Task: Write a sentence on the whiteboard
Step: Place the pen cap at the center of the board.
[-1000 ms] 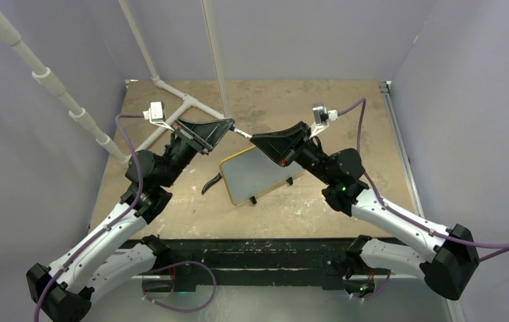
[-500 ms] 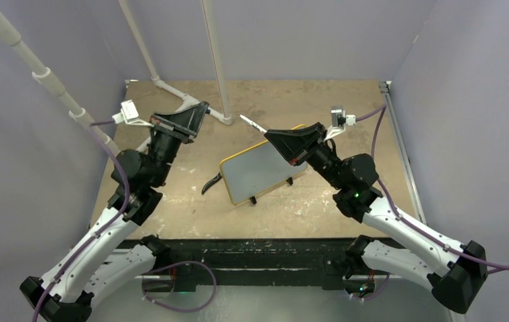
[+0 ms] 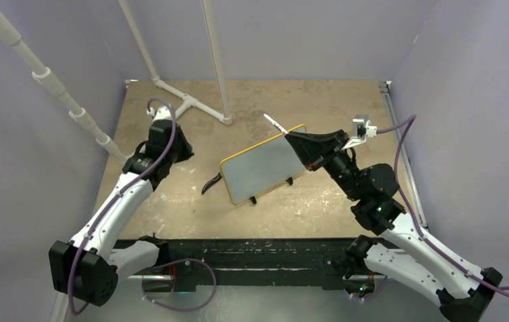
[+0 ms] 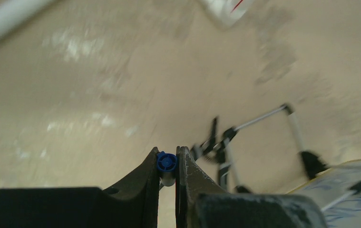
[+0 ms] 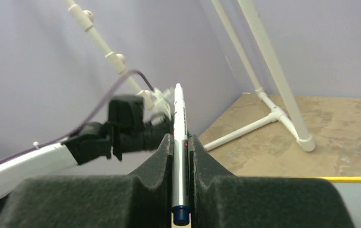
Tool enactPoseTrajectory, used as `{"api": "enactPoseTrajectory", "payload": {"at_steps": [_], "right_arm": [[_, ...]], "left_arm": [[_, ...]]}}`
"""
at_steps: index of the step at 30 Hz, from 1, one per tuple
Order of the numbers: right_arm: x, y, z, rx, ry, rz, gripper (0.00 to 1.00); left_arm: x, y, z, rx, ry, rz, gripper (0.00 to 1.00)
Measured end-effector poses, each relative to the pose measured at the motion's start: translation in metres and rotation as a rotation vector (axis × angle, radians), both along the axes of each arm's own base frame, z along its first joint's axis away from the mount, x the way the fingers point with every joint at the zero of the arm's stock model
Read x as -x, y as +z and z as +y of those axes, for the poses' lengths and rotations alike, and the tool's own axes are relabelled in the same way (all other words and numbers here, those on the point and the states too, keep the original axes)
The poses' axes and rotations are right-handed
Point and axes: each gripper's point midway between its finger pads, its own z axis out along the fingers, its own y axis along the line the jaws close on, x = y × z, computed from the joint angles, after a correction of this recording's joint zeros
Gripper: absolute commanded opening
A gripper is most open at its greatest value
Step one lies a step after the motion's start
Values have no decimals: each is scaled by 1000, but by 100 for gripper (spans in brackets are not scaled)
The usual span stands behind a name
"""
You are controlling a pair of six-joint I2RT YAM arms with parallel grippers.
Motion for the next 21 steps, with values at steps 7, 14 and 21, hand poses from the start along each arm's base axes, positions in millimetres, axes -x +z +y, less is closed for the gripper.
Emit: {"api": "enactPoseTrajectory", "payload": {"at_steps": [7, 14, 21], "right_arm": [[4, 3, -13, 37, -48, -42, 0], [1, -6, -13, 108, -70, -67, 0], [3, -8, -15, 137, -76, -85, 0]], "left_arm": [[69, -133, 24, -114, 25, 384, 0], [81, -176, 24, -129, 36, 530, 0], [89, -205, 21, -140, 17, 642, 7]]}}
